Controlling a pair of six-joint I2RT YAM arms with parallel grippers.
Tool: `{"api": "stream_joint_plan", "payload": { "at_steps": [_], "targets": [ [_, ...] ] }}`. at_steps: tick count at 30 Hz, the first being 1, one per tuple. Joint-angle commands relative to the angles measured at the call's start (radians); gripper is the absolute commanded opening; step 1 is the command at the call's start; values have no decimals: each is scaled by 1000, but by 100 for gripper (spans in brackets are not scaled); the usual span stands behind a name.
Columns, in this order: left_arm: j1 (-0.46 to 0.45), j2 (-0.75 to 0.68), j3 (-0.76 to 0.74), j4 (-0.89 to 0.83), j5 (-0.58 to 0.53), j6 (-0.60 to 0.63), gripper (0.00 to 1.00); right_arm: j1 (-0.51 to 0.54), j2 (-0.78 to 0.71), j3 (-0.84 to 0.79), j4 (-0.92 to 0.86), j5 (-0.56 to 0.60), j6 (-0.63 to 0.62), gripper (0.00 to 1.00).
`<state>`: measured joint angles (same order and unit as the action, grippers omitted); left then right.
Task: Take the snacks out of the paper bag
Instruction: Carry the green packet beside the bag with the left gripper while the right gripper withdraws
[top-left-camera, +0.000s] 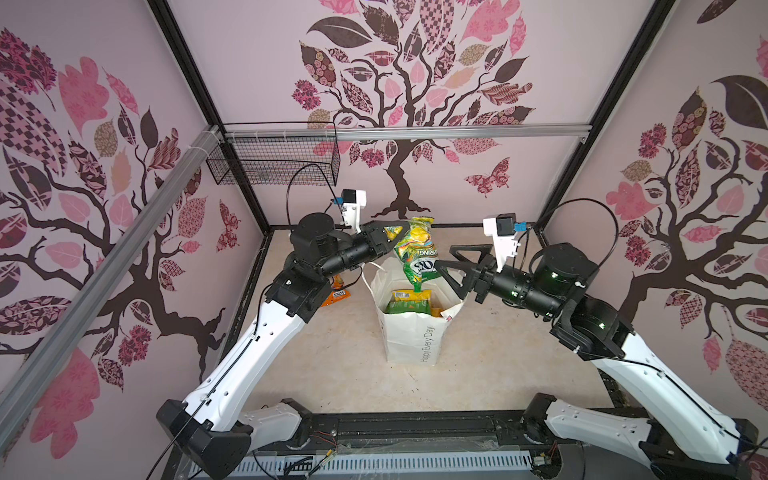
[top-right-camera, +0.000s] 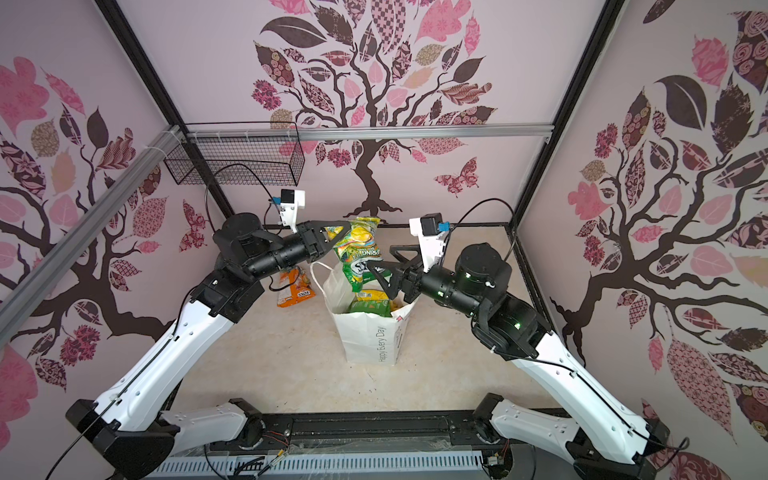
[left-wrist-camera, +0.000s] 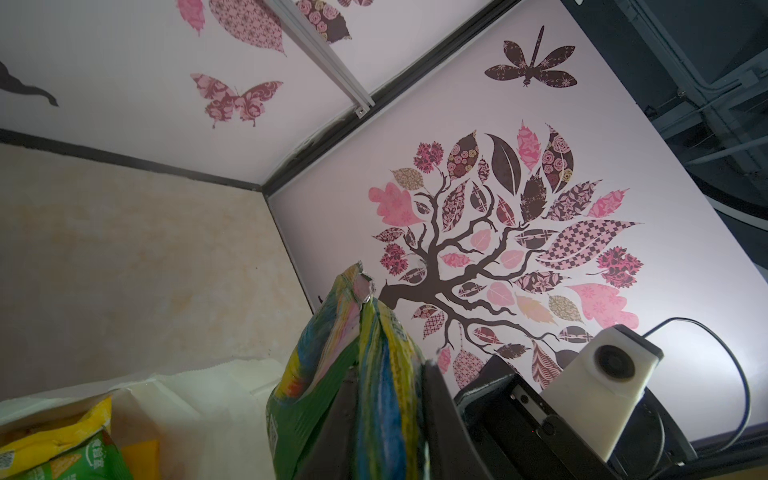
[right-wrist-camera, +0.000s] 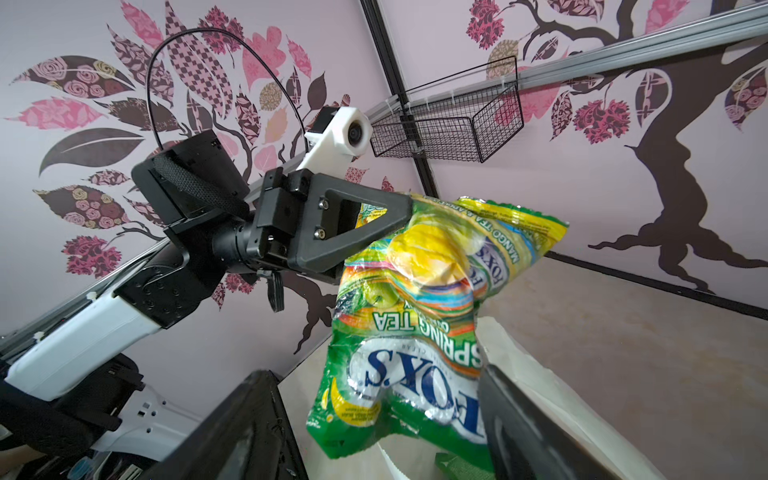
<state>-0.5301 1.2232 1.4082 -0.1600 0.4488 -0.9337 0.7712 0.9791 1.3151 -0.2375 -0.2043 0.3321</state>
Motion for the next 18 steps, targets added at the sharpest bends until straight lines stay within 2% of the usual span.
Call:
{"api": "stream_joint_plan", "payload": {
  "at_steps": [1,4,9,18],
  "targets": [
    [16,-58,64,39,-113,96,0,4,-30,-32,48,71,-8,90],
    [64,-71,51,45,-142,94,0,5,-56,-76,70,126,-1,99],
    [189,-74,45,10,-147,10,0,4,-69,-93,68,156,-5,100],
    [369,-75,-40,57,-113,-133,0,4,-62,-97,42,163,-24,100]
  ]
}}
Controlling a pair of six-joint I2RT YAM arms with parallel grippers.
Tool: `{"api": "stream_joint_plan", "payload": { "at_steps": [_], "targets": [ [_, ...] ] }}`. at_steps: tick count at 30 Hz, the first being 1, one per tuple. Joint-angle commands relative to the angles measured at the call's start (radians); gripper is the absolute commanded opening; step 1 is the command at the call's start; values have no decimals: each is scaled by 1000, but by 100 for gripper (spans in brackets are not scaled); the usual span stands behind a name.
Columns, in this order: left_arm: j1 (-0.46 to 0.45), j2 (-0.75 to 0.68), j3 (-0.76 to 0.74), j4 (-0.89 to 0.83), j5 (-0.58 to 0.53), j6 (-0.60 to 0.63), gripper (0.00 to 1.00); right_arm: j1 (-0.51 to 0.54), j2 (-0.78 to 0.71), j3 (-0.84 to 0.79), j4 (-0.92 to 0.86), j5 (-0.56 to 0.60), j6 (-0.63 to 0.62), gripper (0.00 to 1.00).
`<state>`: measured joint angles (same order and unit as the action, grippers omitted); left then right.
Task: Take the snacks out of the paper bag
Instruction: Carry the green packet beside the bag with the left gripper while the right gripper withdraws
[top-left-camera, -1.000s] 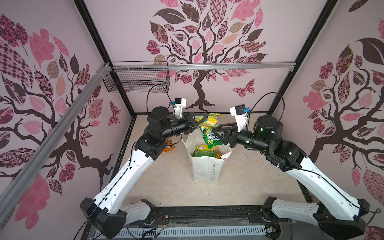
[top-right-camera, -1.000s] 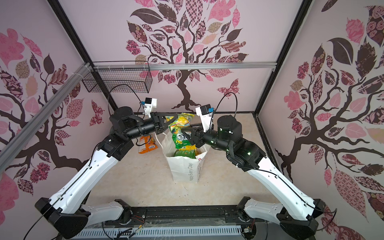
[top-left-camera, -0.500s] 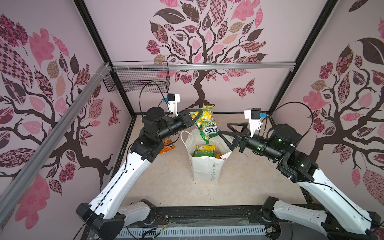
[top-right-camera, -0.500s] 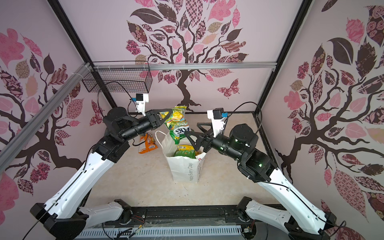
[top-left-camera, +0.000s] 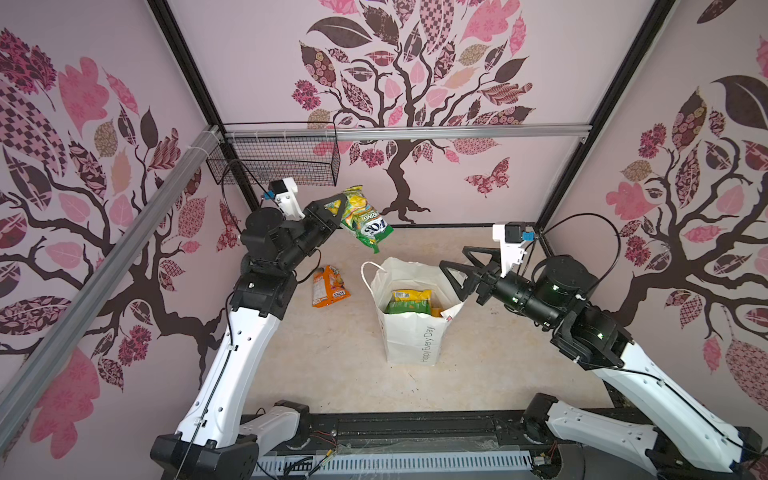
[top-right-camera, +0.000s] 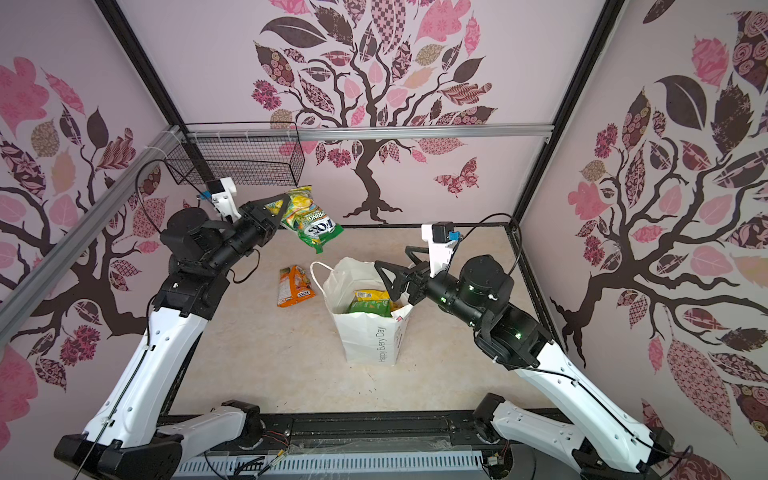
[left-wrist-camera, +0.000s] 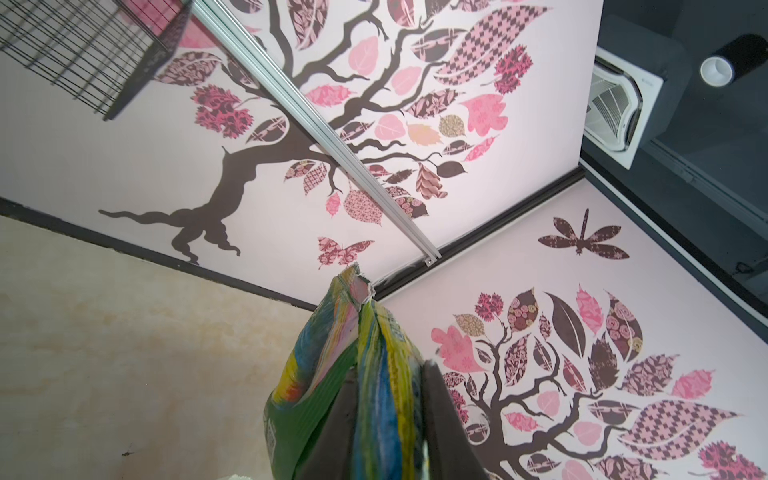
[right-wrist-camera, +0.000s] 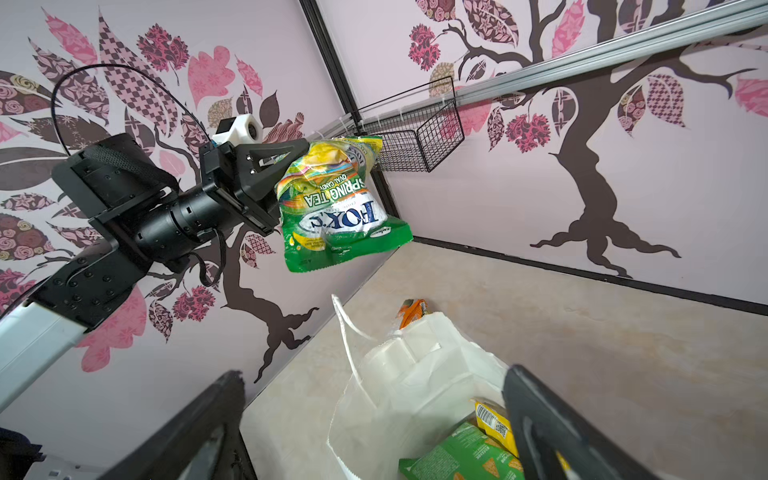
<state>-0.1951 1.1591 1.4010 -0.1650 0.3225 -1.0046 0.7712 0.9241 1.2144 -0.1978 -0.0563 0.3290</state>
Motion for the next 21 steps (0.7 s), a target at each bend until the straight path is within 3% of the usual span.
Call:
{"api": "stream_joint_plan", "payload": {
  "at_steps": [1,8,21],
  "targets": [
    [49,-12,-46,69,13,-70,0,4,-4,4,0,15,-21,100],
    [141,-2,-156,91,-54,-88,0,4,0,-3,-7,18,-35,100],
    [157,143,-331,188,-100,-83,0,4,-4,-21,-40,35,-51,100]
  ]
}}
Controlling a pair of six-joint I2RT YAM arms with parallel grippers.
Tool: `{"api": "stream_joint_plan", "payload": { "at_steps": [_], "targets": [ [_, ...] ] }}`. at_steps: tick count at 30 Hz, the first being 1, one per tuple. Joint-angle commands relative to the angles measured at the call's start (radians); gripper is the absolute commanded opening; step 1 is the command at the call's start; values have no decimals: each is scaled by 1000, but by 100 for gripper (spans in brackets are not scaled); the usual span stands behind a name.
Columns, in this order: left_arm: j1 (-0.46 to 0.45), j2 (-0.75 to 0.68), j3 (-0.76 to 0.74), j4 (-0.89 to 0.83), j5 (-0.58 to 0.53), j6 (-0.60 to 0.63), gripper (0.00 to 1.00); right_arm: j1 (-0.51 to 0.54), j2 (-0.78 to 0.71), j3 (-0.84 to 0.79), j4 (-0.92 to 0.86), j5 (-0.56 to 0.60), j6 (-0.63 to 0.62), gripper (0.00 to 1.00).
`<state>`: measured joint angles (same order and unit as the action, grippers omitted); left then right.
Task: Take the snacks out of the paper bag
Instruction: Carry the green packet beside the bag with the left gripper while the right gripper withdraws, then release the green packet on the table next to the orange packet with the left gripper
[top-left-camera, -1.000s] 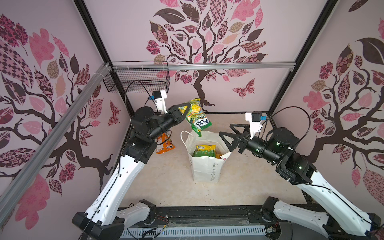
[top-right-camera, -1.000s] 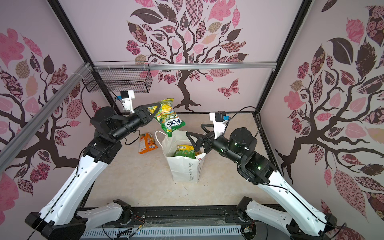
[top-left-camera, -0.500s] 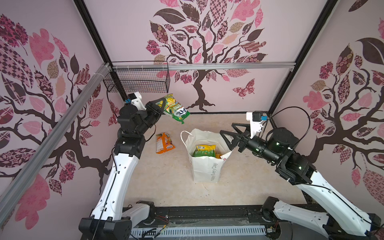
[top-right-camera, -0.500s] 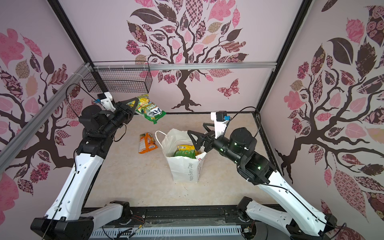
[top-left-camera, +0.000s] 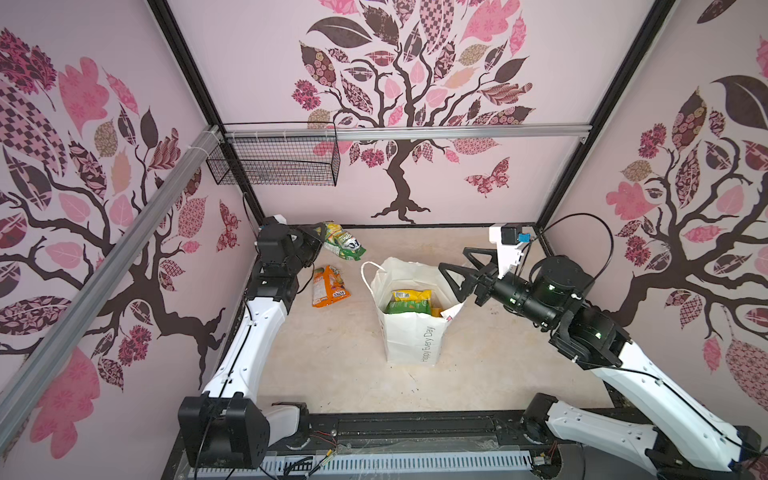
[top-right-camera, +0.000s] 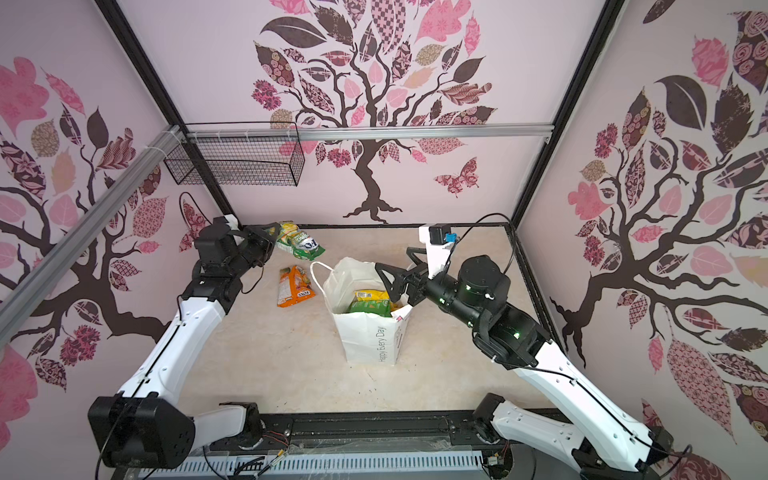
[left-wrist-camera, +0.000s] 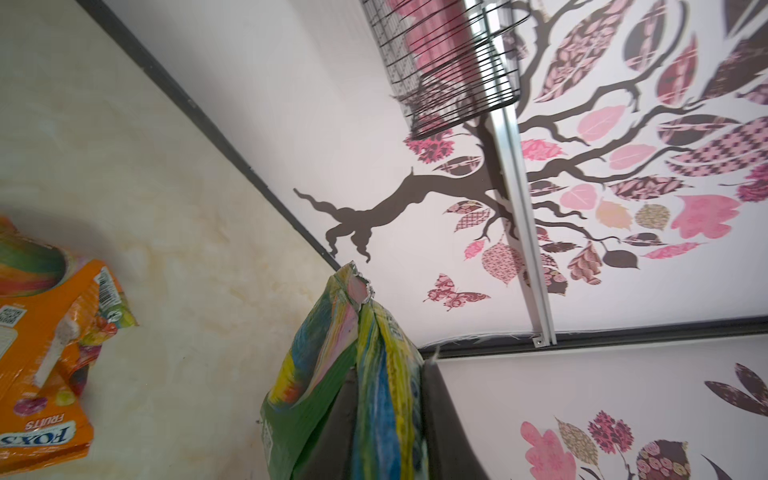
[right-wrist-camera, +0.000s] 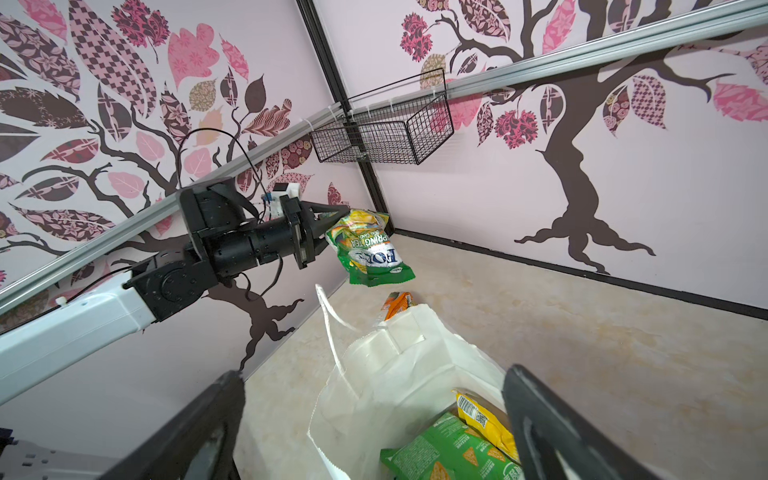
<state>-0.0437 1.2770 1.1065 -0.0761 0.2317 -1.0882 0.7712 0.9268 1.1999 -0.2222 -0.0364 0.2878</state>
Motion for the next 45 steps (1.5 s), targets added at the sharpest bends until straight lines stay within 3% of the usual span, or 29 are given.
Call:
{"api": "stream_joint_plan", "payload": {
  "at_steps": [1,13,22,32,37,42,45],
  "targets": [
    [5,50,-42,121,-5,15,0,4,-6,-7,-19,16,-10,100],
    [8,378,-10,193,145,154,0,4,-13,-20,-38,26,-14,100],
    [7,562,82,87,186,275,1,4,-7,-22,-43,30,-18,100],
    [7,579,94,5,147,295,36,4,25,0,-71,24,14,100],
    [7,528,100,-80,65,314,51,5,49,25,-104,-17,22,100],
    [6,451,101,-134,3,324,81,4,46,25,-99,-22,29,100],
    [4,395,95,-170,-45,345,86,4,48,33,-103,-25,29,100]
  ]
}}
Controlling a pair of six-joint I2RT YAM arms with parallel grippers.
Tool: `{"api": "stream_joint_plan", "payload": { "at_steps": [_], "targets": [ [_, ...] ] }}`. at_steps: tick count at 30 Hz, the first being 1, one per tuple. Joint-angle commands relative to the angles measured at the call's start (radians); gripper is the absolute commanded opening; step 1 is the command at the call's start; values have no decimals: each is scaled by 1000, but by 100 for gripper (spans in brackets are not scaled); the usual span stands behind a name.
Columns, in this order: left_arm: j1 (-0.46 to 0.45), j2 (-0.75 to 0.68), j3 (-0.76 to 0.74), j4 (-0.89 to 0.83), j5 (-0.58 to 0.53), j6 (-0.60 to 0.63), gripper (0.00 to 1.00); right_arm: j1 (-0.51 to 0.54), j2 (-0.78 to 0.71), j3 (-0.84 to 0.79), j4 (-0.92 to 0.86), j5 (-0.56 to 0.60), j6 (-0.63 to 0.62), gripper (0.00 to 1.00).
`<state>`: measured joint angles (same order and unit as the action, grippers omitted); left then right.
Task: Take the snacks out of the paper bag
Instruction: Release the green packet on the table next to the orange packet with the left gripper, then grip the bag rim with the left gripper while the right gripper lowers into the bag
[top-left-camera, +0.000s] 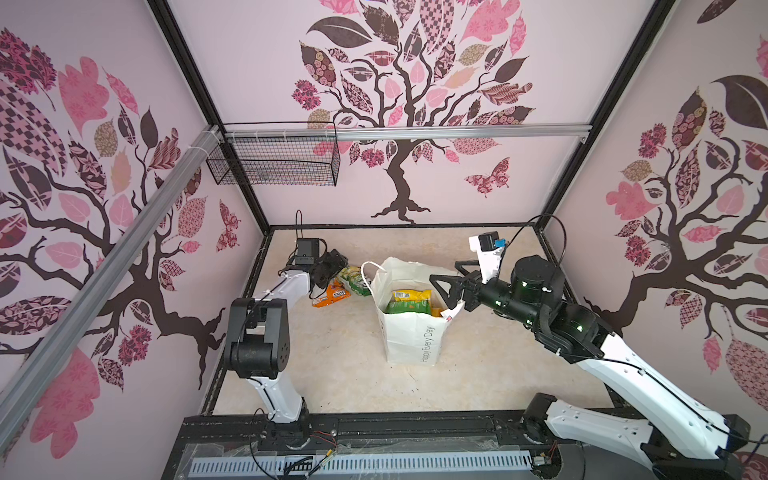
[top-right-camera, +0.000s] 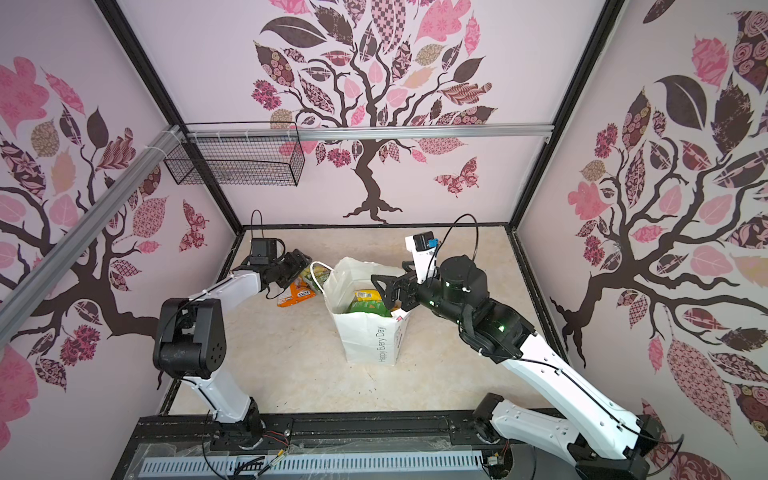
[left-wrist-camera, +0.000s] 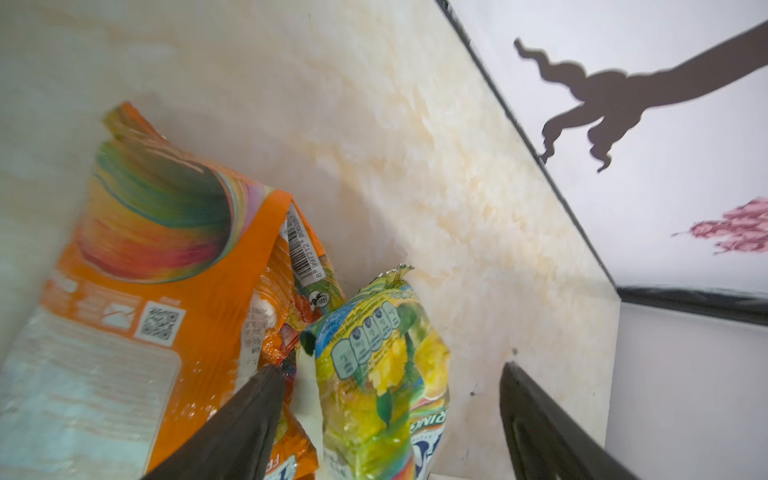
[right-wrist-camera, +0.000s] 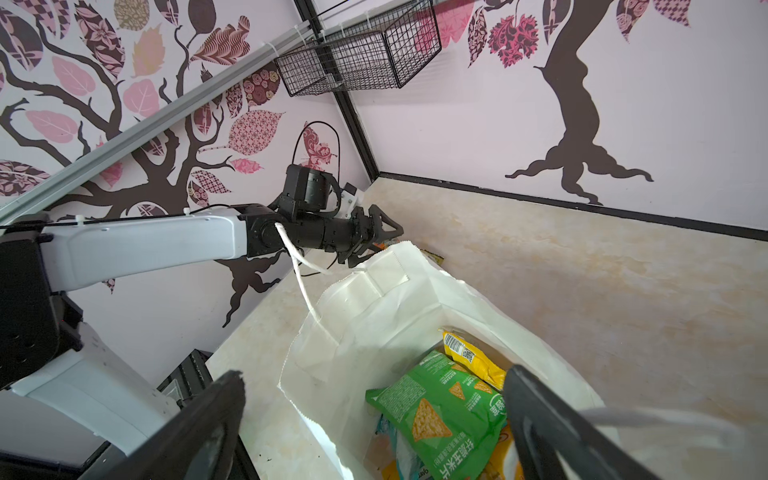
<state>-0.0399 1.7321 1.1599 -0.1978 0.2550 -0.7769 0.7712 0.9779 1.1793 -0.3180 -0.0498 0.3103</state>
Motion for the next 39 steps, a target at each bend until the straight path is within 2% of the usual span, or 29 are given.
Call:
{"api": "stream_joint_plan", "payload": {
  "at_steps": [1,7,11,20,26,33,39],
  "targets": [
    [-1,-80,40,-57,-78,40,86,4,-2,55,-9,-12,7,99],
    [-8,-251,13,-69,-76,50,87,4,10,74,-7,-36,6,100],
    [-49,-402,15,-68,-90,117,86,4,28,83,0,-51,5,100],
    [-260,-647,83,-143,-102,452,85,4,130,155,-65,-105,-21,99],
    [-466,-771,88,-234,-211,743,85,4,238,237,-188,-90,-69,99],
    [-598,-805,153,-440,-87,948,86,6,387,329,-328,-57,-130,99],
    [-683,-819,159,-570,-85,1074,91,40,495,365,-405,-22,-168,97]
  ]
}}
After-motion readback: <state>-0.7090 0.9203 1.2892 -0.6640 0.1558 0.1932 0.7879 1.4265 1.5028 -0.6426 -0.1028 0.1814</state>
